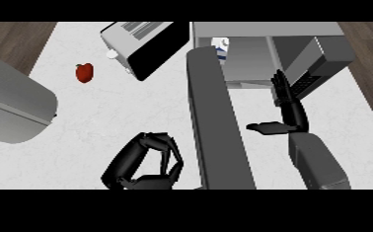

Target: Pick up the milk, place it into the microwave and close the microwave

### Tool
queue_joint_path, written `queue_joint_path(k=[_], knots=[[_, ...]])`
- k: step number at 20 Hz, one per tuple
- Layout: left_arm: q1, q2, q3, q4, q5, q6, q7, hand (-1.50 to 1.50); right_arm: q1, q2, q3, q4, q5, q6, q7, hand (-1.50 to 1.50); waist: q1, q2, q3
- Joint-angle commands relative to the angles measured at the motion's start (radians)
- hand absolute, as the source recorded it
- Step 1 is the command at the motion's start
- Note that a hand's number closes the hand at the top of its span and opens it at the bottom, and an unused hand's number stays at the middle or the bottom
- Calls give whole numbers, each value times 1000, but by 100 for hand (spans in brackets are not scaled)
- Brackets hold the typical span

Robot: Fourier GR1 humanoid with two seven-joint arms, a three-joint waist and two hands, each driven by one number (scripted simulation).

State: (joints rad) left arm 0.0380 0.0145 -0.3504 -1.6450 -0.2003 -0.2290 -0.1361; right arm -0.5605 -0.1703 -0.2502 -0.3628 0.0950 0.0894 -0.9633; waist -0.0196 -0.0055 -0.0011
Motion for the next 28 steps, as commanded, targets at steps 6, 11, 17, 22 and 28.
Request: queue_joint_path(k=[6, 11, 17, 22, 28], knots=[[-170, -14, -107, 309, -1, 47, -51, 150, 244, -18, 73, -358, -24, 92, 73, -150, -37, -6, -3], [-203, -14, -278, 384, 53, 117, -67, 150, 421, -24, 81, -600, -77, 133, 144, -150, -36, -3, -2], [-406, -14, -475, 530, 187, 300, -27, 150, 503, -46, 72, -855, -148, 169, 266, -150, -59, 4, -3], [-474, -14, -610, 545, 329, 504, -27, 150, 554, -122, 35, -969, -271, 318, 357, -150, -74, 8, -3], [-539, -14, -620, 569, 472, 699, -96, 150, 572, -113, 50, -1066, -323, 348, 404, -150, -109, 17, -5]])
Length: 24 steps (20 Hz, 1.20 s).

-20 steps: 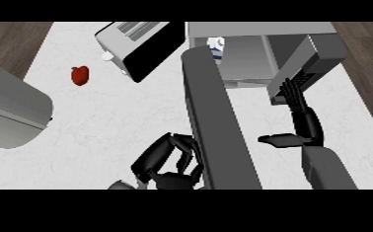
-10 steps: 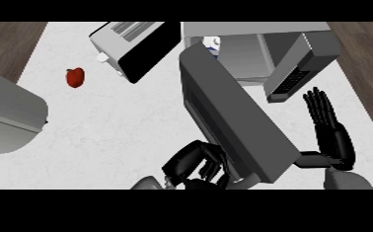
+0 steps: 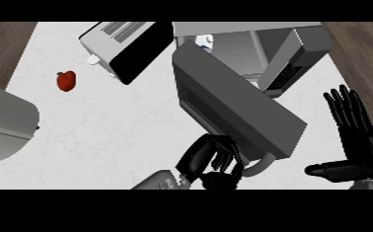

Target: Pick up the milk, place it into the microwave and close the microwave

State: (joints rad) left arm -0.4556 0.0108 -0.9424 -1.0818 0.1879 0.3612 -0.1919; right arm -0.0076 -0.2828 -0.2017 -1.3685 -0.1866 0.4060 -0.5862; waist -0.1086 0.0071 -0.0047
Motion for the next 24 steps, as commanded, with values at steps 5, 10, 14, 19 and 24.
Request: queue_joint_path(k=[5, 10, 14, 19, 24], knots=[[-130, -10, -31, -15, 184, 197, -44, 150, -19, -52, 27, -101, -77, 121, 63, -150, -58, 11, -2], [-231, -10, -5, 54, 243, 232, -90, 150, -57, -82, 42, -152, -123, 167, 120, -150, -95, 24, -3], [-297, -10, 33, 84, 318, 269, -77, 150, -57, -102, 56, -188, -158, 207, 150, -150, -128, 30, -2], [-369, -11, 75, 151, 383, 311, -76, 150, -67, -118, 51, -216, -211, 221, 191, -150, -169, 38, -2], [-412, -11, 159, 209, 462, 303, -121, 150, -70, -115, 59, -236, -264, 242, 210, -150, -188, 57, -4]])
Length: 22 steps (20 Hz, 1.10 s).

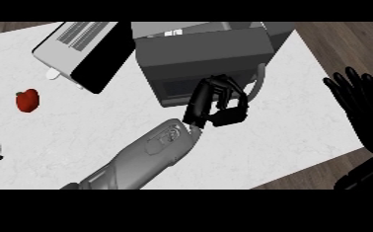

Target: Pick up the milk, place it into the microwave and close the microwave

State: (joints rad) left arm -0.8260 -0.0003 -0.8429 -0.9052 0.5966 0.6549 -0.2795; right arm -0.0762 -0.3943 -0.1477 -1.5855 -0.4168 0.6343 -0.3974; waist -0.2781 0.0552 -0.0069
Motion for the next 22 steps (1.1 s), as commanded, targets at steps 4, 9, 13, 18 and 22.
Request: queue_joint_path(k=[4, 9, 13, 18, 22], knots=[[-70, 0, 120, 39, 119, 13, -90, 150, -6, -19, 5, -33, -72, 27, 50, -150, -37, 15, -3], [-95, 0, 154, 84, 171, -4, -133, 150, -25, -48, -6, -47, -98, 27, 81, -150, -48, 26, -2], [-97, 0, 136, 93, 194, -10, -165, 150, -48, -56, -7, -62, -129, 24, 102, -150, -58, 29, -2], [-111, 0, 145, 111, 223, -13, -209, 150, -59, -83, -23, -74, -153, 31, 115, -150, -62, 27, 0], [-109, 0, 141, 126, 248, -17, -235, 150, -69, -78, -17, -82, -181, 28, 128, -150, -63, 34, 1]])
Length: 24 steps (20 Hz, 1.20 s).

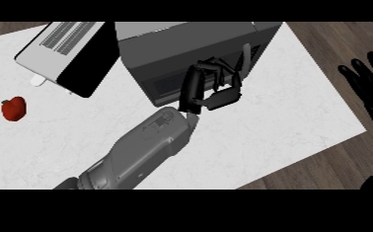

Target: Pick up the milk, place it into the microwave and close the microwave

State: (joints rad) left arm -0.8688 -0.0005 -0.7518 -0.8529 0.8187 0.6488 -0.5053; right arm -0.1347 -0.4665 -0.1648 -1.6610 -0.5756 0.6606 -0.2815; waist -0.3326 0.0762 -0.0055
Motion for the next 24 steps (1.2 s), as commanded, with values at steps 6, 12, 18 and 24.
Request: queue_joint_path(k=[6, 12, 18, 24], knots=[[-70, 1, 48, 93, 48, -25, -56, 150, -15, -36, -26, -11, -64, 1, 36, -150, -14, 12, 1], [-71, 1, 45, 100, 82, -36, -85, 150, -25, -47, -28, -10, -96, -7, 61, -150, -10, 19, 1], [-67, 1, 32, 113, 106, -29, -119, 150, -36, -75, -41, -18, -129, -8, 86, -150, -23, 21, 1], [-72, 1, 18, 124, 125, -35, -146, 150, -44, -90, -49, -24, -156, -14, 103, -150, -31, 22, 2]])
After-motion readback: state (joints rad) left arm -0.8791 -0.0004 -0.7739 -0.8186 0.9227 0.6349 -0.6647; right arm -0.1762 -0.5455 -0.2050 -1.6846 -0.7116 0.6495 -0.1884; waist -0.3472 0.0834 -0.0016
